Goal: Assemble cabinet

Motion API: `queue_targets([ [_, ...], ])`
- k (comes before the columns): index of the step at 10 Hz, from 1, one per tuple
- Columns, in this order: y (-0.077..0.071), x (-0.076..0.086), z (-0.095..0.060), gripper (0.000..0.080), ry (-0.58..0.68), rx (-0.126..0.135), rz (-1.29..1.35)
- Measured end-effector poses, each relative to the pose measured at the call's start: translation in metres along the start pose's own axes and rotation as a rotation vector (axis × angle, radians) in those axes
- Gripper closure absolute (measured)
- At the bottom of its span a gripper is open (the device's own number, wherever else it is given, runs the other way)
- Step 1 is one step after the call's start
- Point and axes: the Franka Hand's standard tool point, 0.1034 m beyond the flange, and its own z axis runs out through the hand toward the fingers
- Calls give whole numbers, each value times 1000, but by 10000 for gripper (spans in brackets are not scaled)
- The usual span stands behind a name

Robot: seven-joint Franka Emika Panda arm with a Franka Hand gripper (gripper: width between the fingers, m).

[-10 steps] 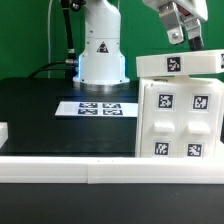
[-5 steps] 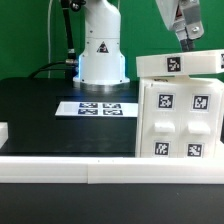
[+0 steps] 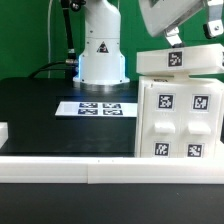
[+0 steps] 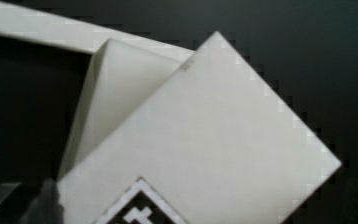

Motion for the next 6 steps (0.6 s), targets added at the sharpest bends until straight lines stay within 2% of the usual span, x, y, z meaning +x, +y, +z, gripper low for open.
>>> queue_targets([
  [1, -1, -1, 0, 2, -4, -10, -76],
  [2, -8, -3, -4, 2, -13, -28, -268],
  [6, -4, 7, -5, 2, -31, -34, -680],
])
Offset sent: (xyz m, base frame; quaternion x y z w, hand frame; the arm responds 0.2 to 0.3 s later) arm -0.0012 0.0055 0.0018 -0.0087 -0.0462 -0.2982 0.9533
